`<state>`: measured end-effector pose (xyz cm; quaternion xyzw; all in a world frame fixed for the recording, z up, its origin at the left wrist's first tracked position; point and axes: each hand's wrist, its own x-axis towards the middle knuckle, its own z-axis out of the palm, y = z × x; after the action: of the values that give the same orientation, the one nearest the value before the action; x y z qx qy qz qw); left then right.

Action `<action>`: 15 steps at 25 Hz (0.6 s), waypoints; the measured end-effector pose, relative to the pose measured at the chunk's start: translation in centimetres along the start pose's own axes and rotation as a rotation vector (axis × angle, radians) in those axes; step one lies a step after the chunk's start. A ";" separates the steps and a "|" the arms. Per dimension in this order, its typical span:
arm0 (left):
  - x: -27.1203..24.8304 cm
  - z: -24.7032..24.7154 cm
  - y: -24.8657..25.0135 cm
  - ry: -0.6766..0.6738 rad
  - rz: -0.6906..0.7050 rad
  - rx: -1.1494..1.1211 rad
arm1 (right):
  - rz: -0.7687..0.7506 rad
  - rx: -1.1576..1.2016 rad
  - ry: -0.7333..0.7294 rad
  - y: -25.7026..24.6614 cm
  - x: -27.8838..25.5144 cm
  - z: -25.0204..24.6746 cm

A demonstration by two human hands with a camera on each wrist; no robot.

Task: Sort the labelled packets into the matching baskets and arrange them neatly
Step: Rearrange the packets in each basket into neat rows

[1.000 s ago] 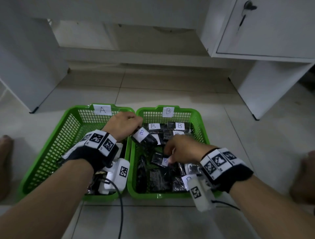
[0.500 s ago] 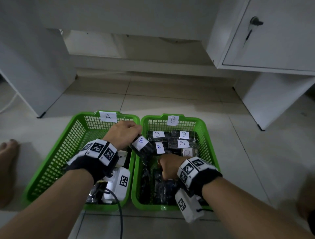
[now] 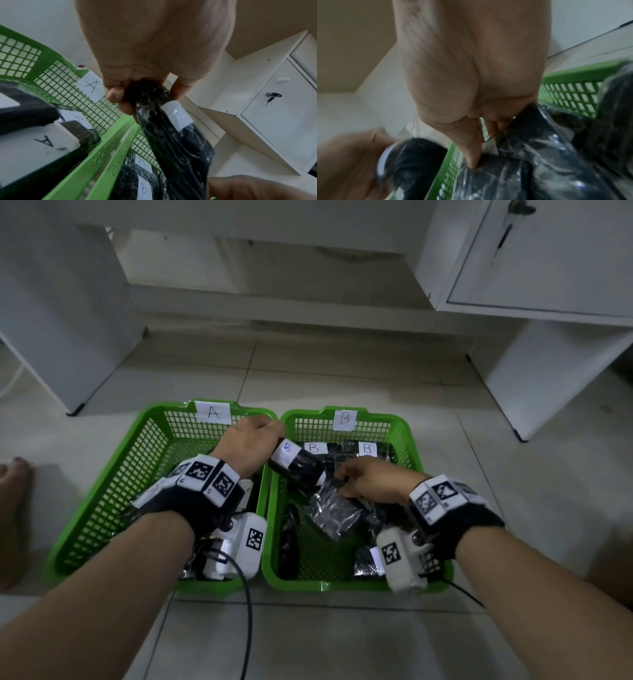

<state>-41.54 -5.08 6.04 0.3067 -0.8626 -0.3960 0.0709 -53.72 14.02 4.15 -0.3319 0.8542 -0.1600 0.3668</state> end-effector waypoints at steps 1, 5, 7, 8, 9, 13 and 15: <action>0.0 -0.1 0.2 -0.023 0.003 -0.025 | 0.035 0.029 0.016 0.4 -0.3 -0.9; -1.5 2.6 1.5 -0.385 0.097 0.170 | 0.131 0.217 0.169 2.7 -1.4 -3.5; -2.9 5.2 2.0 -0.603 0.115 0.294 | 0.142 0.378 0.225 3.8 -1.8 -3.9; -3.4 6.2 1.9 -0.681 0.115 0.362 | 0.142 0.449 0.238 4.1 -2.0 -3.9; -3.7 6.8 1.8 -0.734 0.134 0.457 | 0.144 0.489 0.250 4.5 -2.2 -3.8; -3.7 6.7 0.2 -0.540 0.320 0.946 | 0.157 0.506 0.242 5.8 -2.1 -3.0; -3.4 6.7 -0.7 -0.449 0.379 1.172 | 0.153 0.569 0.221 6.6 -2.1 -2.7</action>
<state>-40.88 0.81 1.42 0.0472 -0.9684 0.1049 -0.2211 -57.61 20.35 3.66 -0.1315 0.8323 -0.3996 0.3609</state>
